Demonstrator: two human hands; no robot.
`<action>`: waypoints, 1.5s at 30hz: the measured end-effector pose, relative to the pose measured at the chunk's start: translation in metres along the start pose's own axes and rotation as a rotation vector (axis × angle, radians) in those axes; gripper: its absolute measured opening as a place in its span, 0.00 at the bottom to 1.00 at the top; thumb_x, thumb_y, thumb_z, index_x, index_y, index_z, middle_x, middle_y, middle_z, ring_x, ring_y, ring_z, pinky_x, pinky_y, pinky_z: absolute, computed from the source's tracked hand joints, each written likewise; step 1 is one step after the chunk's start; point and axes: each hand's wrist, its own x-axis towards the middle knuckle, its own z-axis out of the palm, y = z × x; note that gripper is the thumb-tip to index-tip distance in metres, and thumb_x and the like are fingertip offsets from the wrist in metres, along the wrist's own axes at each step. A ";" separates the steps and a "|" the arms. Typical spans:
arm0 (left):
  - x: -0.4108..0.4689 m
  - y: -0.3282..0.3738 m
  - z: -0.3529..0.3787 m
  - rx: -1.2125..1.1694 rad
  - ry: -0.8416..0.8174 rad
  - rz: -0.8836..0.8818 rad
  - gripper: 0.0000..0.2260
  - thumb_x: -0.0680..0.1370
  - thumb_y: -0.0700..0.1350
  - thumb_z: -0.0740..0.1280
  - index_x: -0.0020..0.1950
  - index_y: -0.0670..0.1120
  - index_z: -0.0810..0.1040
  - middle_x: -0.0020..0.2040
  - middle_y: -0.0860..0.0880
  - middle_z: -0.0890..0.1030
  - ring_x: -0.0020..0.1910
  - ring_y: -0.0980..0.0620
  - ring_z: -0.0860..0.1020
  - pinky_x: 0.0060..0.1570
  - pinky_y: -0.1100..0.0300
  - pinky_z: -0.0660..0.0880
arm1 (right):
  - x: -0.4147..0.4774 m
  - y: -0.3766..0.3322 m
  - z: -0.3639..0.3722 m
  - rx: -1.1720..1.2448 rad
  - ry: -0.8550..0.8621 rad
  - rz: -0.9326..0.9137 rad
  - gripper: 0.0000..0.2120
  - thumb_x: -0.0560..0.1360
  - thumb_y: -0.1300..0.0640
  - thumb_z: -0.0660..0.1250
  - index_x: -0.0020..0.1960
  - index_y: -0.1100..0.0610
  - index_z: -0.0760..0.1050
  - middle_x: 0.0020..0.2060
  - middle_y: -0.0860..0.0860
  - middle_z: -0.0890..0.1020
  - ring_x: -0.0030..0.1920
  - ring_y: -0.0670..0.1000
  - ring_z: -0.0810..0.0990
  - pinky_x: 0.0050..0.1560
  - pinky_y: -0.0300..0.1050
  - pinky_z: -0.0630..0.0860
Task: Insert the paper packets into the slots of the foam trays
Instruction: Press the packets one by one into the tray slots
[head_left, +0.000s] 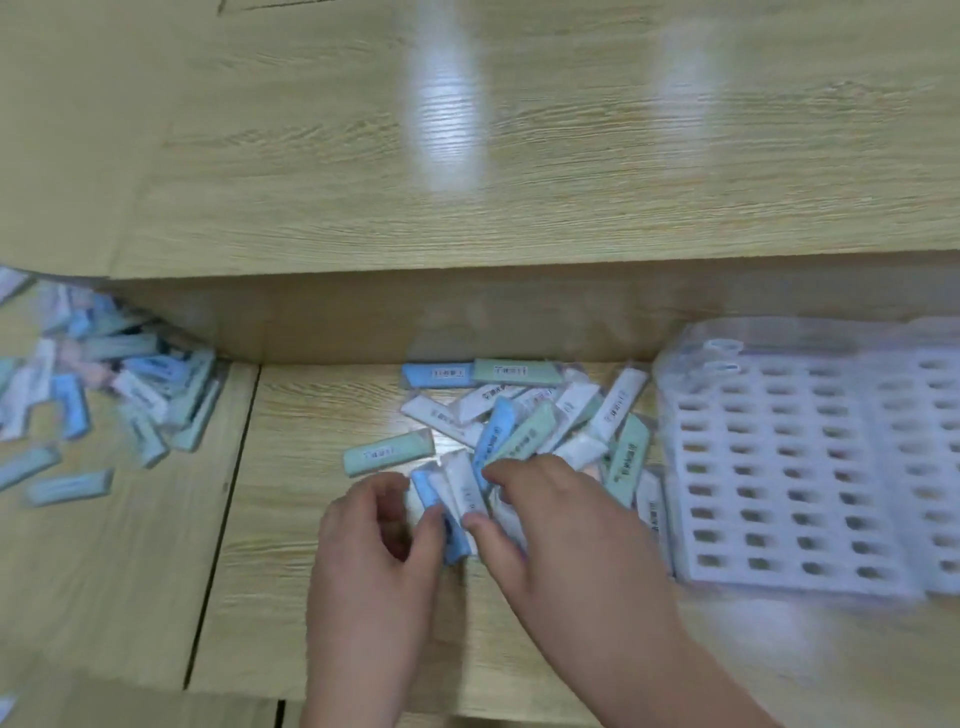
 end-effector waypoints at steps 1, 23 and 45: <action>0.001 -0.002 0.000 -0.003 -0.006 -0.010 0.11 0.71 0.50 0.73 0.50 0.57 0.76 0.43 0.52 0.79 0.40 0.58 0.78 0.43 0.57 0.75 | 0.004 -0.005 0.006 -0.060 -0.014 0.003 0.18 0.76 0.36 0.59 0.60 0.44 0.74 0.52 0.43 0.78 0.52 0.46 0.80 0.40 0.44 0.75; -0.003 0.021 0.020 0.327 0.068 0.131 0.14 0.69 0.58 0.73 0.43 0.49 0.77 0.50 0.51 0.65 0.52 0.45 0.71 0.38 0.57 0.66 | 0.026 0.015 0.019 0.557 0.097 0.331 0.02 0.73 0.47 0.69 0.45 0.44 0.78 0.39 0.36 0.81 0.34 0.41 0.79 0.36 0.41 0.76; -0.027 0.137 0.056 -0.423 -0.195 0.346 0.05 0.77 0.48 0.71 0.46 0.59 0.81 0.44 0.56 0.81 0.42 0.56 0.80 0.38 0.69 0.75 | -0.018 0.132 -0.101 0.654 0.381 0.210 0.08 0.74 0.52 0.71 0.43 0.37 0.80 0.32 0.47 0.81 0.33 0.50 0.80 0.30 0.38 0.76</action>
